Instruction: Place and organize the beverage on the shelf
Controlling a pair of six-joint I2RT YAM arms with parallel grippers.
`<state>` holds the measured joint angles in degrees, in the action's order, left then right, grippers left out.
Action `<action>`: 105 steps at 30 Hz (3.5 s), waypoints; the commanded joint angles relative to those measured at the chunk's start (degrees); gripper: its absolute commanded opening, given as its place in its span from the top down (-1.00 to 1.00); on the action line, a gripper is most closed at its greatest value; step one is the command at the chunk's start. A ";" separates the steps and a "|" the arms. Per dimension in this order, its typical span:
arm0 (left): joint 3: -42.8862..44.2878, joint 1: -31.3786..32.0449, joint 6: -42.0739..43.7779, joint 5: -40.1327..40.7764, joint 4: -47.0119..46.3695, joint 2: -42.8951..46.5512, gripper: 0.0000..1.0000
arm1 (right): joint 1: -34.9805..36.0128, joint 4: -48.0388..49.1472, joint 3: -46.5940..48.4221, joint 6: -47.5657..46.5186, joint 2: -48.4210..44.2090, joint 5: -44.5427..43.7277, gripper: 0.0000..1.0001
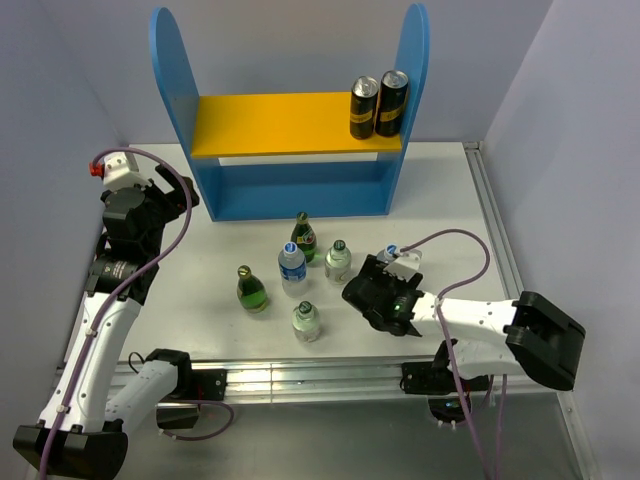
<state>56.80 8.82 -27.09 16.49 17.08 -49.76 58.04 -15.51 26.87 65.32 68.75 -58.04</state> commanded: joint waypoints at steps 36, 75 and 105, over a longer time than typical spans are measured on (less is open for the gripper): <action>0.42 -0.03 1.16 1.44 -0.73 0.10 -0.99 | -0.74 -5.06 57.91 -47.71 -3.39 13.73 1.00; 0.07 -0.29 2.75 3.55 -1.09 1.42 -0.99 | -20.60 3.64 107.16 -50.91 49.90 39.14 1.00; 0.16 -1.79 2.48 3.28 -1.00 1.42 -0.99 | -18.76 4.33 97.26 -54.60 47.64 41.25 -1.00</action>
<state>56.55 7.46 -25.15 19.40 17.23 -49.32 38.33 -14.92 128.46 11.88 121.60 -18.50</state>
